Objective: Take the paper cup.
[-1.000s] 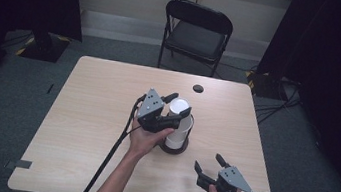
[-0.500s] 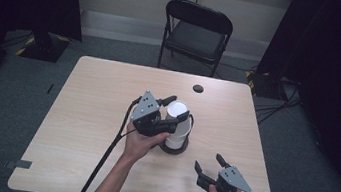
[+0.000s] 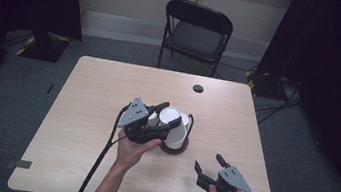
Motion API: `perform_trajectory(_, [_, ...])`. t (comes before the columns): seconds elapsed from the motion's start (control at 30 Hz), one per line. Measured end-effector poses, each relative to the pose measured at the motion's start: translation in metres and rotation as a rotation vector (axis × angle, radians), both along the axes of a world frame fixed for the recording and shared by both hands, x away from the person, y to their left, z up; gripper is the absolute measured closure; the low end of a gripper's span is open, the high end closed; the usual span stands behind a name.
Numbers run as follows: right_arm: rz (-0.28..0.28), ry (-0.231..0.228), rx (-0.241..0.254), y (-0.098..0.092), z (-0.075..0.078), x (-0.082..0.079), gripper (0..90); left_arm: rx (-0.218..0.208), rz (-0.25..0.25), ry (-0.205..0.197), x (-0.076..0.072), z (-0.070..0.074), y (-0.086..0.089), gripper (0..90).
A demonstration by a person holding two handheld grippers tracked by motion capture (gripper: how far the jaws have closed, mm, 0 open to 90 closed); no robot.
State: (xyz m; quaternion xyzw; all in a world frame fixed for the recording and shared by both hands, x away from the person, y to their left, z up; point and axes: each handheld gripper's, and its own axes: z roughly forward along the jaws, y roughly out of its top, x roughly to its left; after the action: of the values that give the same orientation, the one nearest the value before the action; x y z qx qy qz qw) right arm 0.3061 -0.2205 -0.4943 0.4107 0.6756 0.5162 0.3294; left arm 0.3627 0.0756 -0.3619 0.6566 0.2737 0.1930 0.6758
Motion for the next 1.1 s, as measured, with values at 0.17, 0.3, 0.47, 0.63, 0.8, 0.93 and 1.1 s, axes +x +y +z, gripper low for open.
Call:
perform_trajectory(0.17, [0.000, -0.001, 0.001, 0.000, 0.000, 0.000, 17.7, -0.012, -0.012, 0.012, -0.006, -0.004, 0.004, 36.4])
perform_trajectory(0.3, [0.002, -0.002, -0.004, 0.001, 0.000, 0.000, 17.2, -0.027, -0.017, 0.040, -0.011, -0.007, 0.007, 36.4])
perform_trajectory(0.47, [-0.001, 0.002, -0.008, 0.001, 0.000, 0.000, 16.5, -0.039, -0.020, 0.069, -0.015, -0.013, 0.013, 36.4])
perform_trajectory(0.63, [-0.002, 0.009, -0.040, 0.005, 0.000, 0.001, 14.9, -0.057, -0.025, 0.096, -0.018, -0.022, 0.014, 36.4])
perform_trajectory(0.8, [0.022, -0.007, -0.056, 0.010, 0.000, -0.001, 15.1, -0.058, -0.038, 0.128, -0.021, -0.030, 0.015, 36.3])
perform_trajectory(0.93, [0.073, -0.004, -0.030, 0.013, 0.000, -0.002, 19.0, -0.045, -0.036, 0.135, -0.026, -0.036, 0.017, 36.3])
perform_trajectory(1.1, [0.131, -0.015, -0.019, 0.031, 0.000, -0.008, 20.0, -0.057, -0.037, 0.164, -0.028, -0.043, 0.021, 36.4])
